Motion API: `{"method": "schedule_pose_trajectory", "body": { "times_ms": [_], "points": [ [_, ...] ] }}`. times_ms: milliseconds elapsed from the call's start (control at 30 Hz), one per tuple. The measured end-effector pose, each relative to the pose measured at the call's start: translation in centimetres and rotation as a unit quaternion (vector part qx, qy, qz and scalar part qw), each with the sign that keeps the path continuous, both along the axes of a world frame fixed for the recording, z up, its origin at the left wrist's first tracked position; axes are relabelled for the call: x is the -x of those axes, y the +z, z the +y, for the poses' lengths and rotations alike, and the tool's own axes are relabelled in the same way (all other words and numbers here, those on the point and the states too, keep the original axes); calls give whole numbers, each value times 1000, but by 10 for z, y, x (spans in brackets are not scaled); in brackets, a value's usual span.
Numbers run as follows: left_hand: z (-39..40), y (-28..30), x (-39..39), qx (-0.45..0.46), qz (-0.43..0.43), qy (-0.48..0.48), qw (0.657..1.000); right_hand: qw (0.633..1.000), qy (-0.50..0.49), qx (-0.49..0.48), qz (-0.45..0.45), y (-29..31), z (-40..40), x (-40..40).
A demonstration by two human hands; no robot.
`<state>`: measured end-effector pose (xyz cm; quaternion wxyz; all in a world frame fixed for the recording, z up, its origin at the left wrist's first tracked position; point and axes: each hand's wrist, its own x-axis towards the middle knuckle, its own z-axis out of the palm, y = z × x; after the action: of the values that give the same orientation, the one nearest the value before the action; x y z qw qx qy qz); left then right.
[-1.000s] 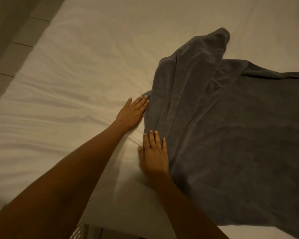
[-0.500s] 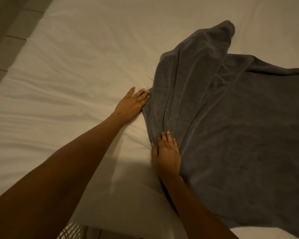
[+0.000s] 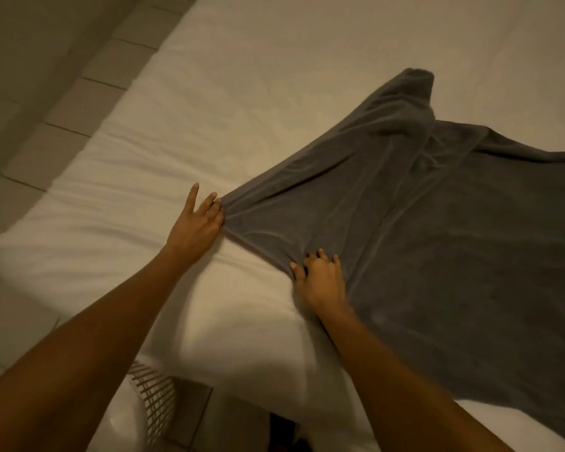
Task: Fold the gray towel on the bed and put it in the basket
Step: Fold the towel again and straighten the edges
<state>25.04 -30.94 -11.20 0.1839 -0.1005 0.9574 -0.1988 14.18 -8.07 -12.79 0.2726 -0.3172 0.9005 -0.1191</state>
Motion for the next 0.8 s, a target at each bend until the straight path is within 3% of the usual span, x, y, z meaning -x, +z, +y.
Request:
{"method": "schedule_pose_trajectory", "body": {
  "times_ms": [233,433,567,800],
  "points": [
    [10,14,-84,19,-9,65,998,986,129,-43,93,-21,18,-65],
    [18,-14,-98,27,-10,76,997,957,153,28,245,-50,16,-82],
    [19,-33,-87,20,66,47,997,953,149,25,262,-57,14,-81],
    [20,-19,-76,-26,-16,61,998,972,64,19,226,-51,29,-95]
  ]
}}
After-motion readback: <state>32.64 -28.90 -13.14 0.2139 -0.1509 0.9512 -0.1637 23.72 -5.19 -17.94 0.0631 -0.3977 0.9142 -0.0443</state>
